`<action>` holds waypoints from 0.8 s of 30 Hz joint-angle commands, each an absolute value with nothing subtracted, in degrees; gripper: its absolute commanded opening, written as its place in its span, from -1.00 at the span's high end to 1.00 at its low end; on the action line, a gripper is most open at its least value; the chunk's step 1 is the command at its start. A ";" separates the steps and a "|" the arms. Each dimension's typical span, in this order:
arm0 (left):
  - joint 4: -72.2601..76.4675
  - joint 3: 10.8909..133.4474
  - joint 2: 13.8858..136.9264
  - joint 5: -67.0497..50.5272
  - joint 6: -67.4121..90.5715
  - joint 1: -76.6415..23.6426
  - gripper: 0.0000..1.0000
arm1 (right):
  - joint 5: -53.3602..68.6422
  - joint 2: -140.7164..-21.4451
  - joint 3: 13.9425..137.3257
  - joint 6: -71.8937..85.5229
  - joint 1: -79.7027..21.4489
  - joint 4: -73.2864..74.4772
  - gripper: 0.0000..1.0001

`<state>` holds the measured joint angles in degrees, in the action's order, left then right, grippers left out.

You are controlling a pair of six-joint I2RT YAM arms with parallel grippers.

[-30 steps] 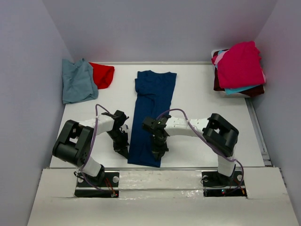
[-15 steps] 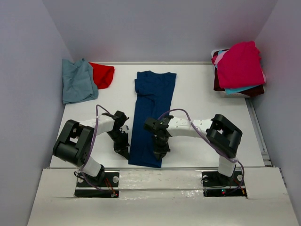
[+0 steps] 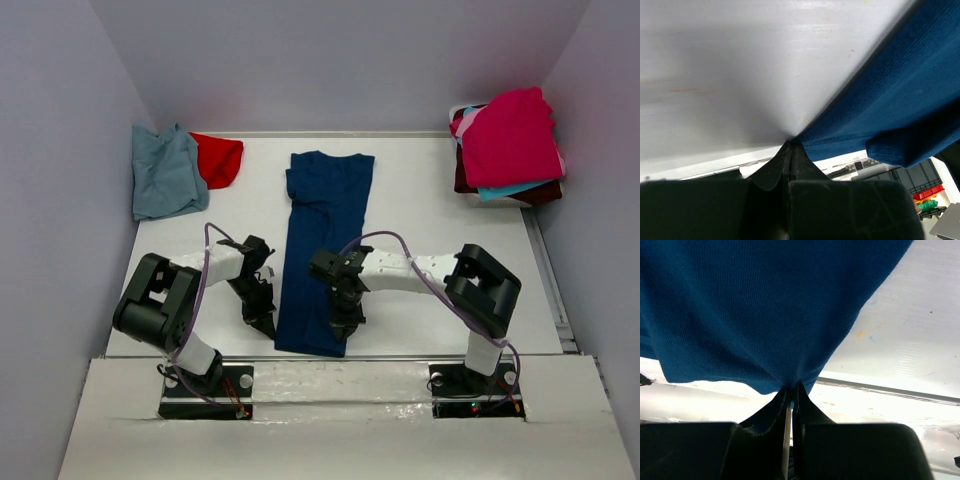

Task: Fold and stack the t-shirts
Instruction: Fold the tshirt

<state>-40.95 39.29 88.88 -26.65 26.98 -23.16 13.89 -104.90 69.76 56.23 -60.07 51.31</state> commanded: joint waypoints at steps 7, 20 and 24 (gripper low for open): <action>-41.40 38.06 89.47 -23.99 25.93 -23.12 0.89 | 12.13 -102.22 68.29 56.69 -60.82 55.90 0.86; -41.93 38.67 88.86 -24.17 25.75 -23.12 0.89 | 12.30 -102.75 68.29 56.25 -60.82 55.46 0.86; -40.87 37.27 89.21 -25.22 26.19 -23.12 0.89 | 11.95 -102.57 68.03 56.07 -60.82 56.07 0.86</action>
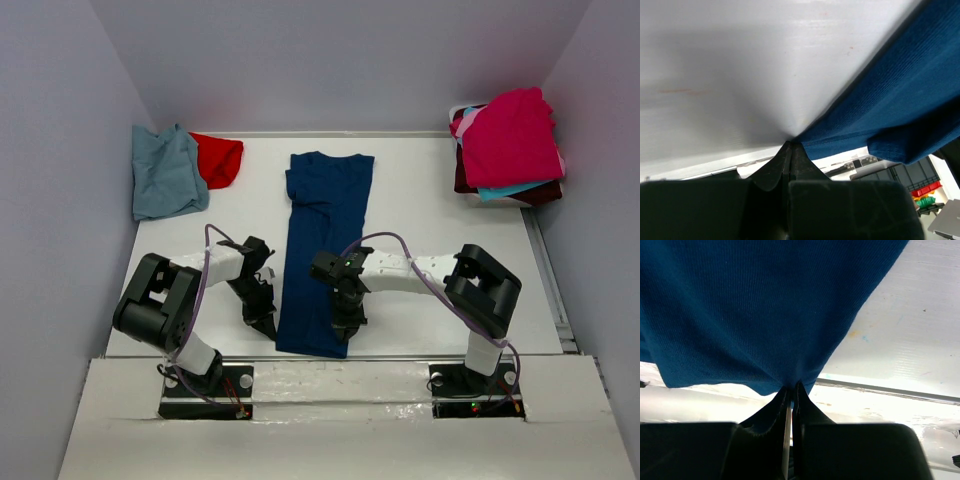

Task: Fold and stack the t-shirts
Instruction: Fold the tshirt

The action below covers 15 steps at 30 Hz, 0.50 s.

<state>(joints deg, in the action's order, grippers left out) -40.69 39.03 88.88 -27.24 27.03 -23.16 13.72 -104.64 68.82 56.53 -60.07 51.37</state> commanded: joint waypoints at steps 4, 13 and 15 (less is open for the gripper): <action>-41.04 37.70 89.12 -25.05 26.28 -23.12 0.89 | 11.87 -102.13 67.50 56.42 -60.82 56.08 0.86; -41.05 37.53 88.77 -25.48 26.46 -23.12 0.89 | 11.69 -101.60 66.62 56.60 -60.82 56.16 0.86; -40.96 37.44 88.86 -25.49 26.54 -23.12 0.89 | 11.60 -101.60 66.45 56.69 -60.82 56.42 0.86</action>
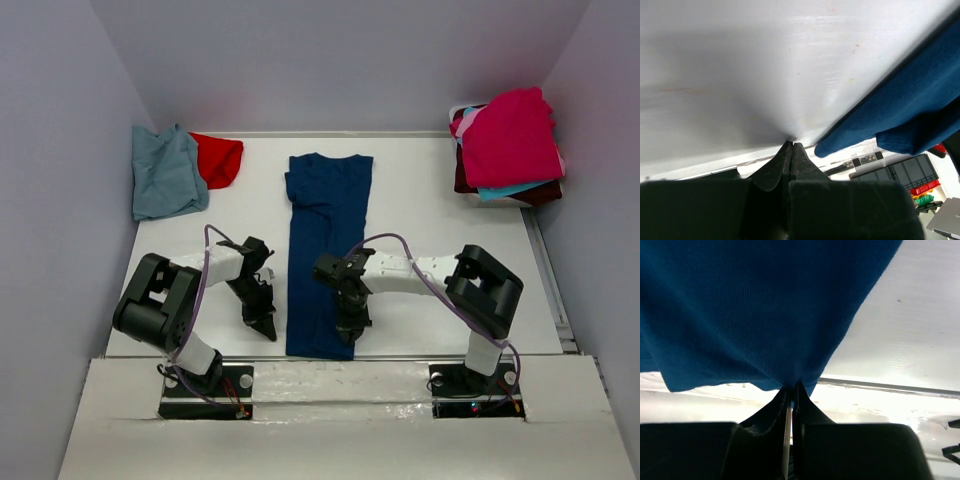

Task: Fold and stack the t-shirts
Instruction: Fold the tshirt

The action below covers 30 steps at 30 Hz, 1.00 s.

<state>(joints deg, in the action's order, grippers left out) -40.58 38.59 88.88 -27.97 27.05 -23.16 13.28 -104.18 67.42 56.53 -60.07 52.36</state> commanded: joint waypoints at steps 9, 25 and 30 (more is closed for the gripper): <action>-40.69 37.88 88.77 -26.19 26.11 -23.12 0.89 | 11.43 -101.25 66.27 56.95 -60.82 56.51 0.86; -39.91 41.49 87.54 -35.85 21.53 -24.69 0.04 | 12.22 -105.21 69.00 55.19 -60.82 55.46 0.86; -38.59 39.55 87.71 -37.79 21.45 -26.54 0.03 | 12.48 -105.38 68.64 55.20 -60.82 54.93 0.86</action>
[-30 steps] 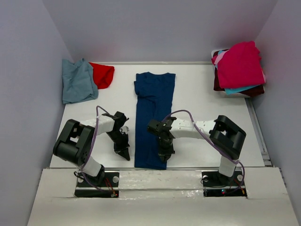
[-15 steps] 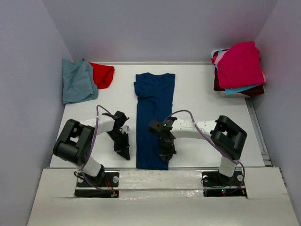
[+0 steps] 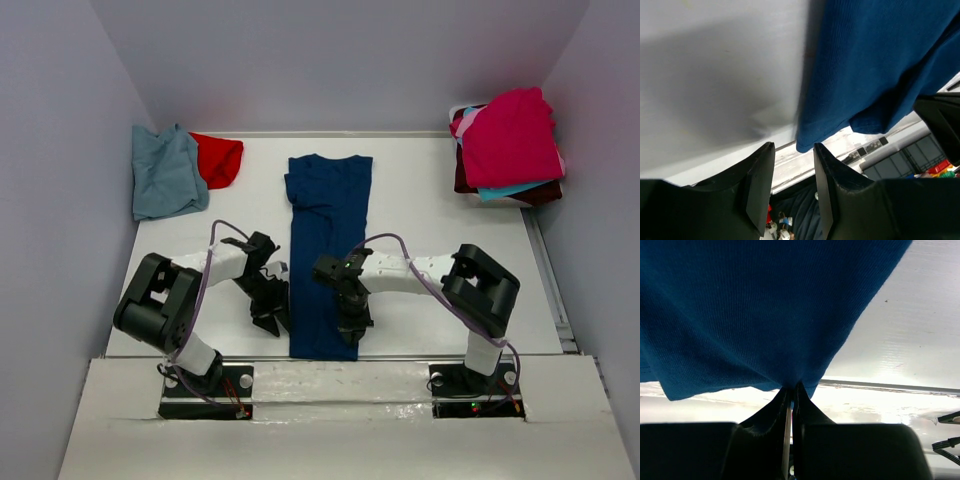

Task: Fold and stack the t-shirts
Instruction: Fold the tshirt

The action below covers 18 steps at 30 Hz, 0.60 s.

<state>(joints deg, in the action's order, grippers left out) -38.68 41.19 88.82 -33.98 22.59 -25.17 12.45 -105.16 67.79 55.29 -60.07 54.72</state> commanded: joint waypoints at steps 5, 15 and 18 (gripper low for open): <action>-36.39 37.97 88.41 -40.78 22.50 -28.56 0.03 | 12.66 -105.91 68.99 54.93 -60.82 54.84 0.86; -31.65 36.74 90.61 -43.86 24.96 -32.60 0.04 | 12.66 -105.91 68.64 54.93 -60.82 54.84 0.86; -31.03 35.95 91.23 -43.95 25.31 -32.61 0.35 | 12.66 -105.91 68.55 54.93 -60.82 54.76 0.86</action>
